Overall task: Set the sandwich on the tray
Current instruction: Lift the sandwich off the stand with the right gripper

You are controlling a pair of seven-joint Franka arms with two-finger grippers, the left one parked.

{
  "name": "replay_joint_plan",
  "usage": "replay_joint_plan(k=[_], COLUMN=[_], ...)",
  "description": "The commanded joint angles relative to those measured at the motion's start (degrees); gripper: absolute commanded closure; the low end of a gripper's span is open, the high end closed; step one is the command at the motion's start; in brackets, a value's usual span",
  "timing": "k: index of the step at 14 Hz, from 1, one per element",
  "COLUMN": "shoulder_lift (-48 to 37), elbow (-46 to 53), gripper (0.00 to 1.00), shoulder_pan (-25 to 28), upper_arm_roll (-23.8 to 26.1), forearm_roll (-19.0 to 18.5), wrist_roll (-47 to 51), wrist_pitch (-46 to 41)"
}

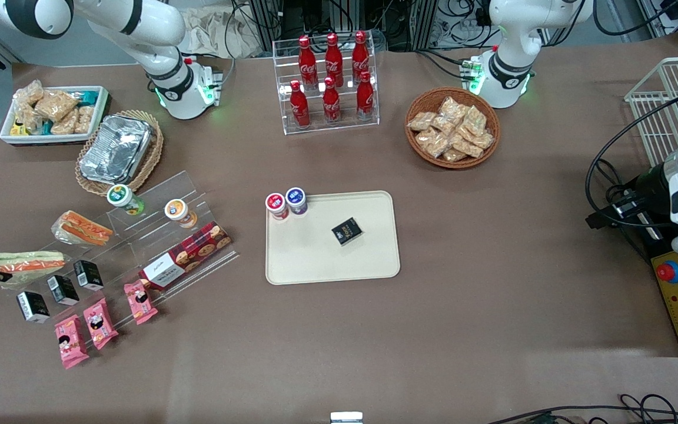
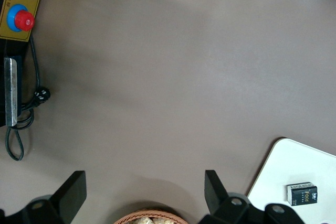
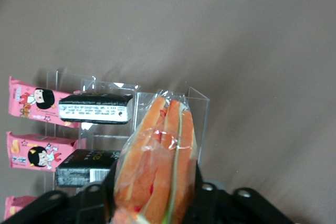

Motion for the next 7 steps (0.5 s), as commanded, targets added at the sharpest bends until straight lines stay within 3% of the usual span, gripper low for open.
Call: replay_joint_plan(k=[1,7], shoulder_lift=[-1.59,-2.82], elbow=[-0.92,4.61], gripper=[0.67,0.67], shoulder_pan=[-0.62,0.26], upper_arm_roll=[0.28,0.89], forearm_roll=[1.06,-0.96], wrist_roll=[-5.11,-15.59], wrist_pitch=[0.01,-5.78])
